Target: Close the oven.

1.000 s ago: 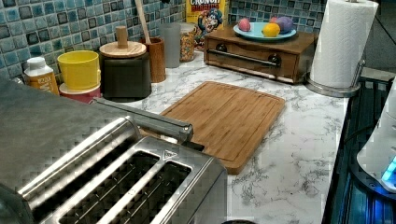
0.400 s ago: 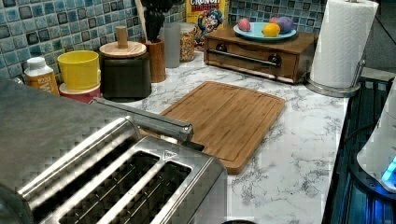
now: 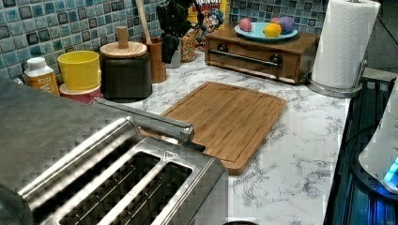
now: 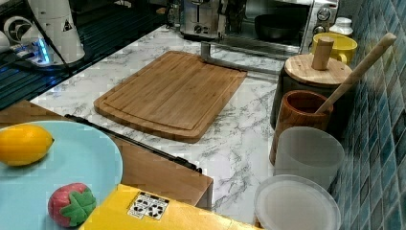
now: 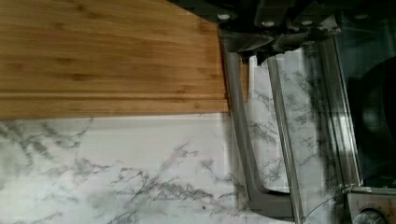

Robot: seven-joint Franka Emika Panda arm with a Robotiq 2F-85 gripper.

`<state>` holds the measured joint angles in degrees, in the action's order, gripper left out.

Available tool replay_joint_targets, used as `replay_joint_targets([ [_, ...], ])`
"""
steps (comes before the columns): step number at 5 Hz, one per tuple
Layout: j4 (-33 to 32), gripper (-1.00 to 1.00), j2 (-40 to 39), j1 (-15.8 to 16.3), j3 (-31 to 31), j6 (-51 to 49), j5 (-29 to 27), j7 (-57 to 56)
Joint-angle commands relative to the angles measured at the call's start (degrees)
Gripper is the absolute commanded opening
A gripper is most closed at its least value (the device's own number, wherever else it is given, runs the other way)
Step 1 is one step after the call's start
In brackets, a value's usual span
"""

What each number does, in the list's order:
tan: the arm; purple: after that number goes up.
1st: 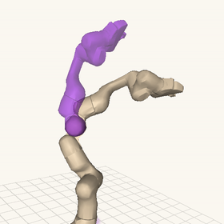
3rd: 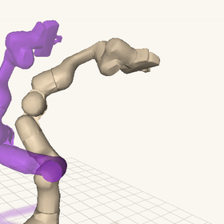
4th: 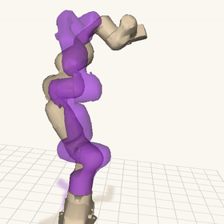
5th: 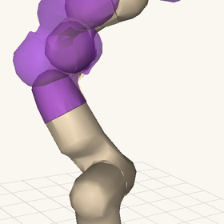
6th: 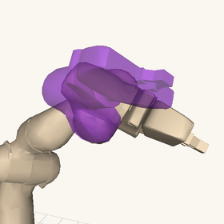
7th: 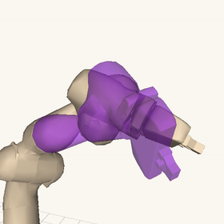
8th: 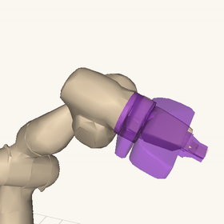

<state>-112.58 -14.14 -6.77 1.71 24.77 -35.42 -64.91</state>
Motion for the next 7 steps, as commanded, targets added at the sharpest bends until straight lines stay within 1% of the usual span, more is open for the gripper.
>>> replay_joint_targets([
  [1,4.68,-1.0,-7.49,-0.04,-4.89,0.22,-12.47,-18.14],
  [2,4.97,-1.0,-8.88,-0.83,-5.71,1.41,-14.39,-21.95],
  [3,2.83,-1.0,-7.86,-0.27,-6.96,5.7,-16.87,-24.1],
  [4,3.24,-1.0,-8.84,0.78,-8.1,7.24,-17.96,-24.61],
  [5,4.84,-1.0,-10.56,2.3,-8.6,7.14,-16.39,-23.91],
  [6,4.73,-1.0,-11.64,4.42,-8.41,10.55,-12.36,-20.87],
  [7,4.14,-1.0,-11.28,4.21,-7.4,12.01,-11.84,-18.08],
])
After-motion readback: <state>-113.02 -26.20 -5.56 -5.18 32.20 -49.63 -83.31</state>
